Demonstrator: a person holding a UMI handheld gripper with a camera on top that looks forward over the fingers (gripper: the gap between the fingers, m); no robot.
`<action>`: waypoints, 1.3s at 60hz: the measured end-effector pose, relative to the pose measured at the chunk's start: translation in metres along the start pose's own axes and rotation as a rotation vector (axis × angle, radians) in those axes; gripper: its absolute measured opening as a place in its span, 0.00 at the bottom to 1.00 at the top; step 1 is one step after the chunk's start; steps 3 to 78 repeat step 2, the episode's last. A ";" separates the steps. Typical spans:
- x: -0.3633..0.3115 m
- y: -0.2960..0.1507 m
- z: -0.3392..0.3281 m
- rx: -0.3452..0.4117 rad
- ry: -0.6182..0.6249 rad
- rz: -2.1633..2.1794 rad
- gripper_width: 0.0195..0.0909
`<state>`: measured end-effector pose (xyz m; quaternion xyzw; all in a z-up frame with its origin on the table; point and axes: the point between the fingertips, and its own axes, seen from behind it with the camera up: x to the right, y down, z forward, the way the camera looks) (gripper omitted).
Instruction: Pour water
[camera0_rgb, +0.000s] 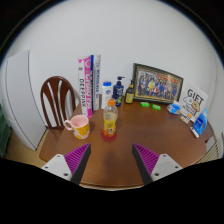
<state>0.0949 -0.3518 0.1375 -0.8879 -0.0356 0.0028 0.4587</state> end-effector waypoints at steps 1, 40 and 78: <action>-0.001 0.001 0.000 -0.001 -0.002 -0.001 0.92; -0.001 0.001 0.000 -0.002 -0.004 -0.003 0.92; -0.001 0.001 0.000 -0.002 -0.004 -0.003 0.92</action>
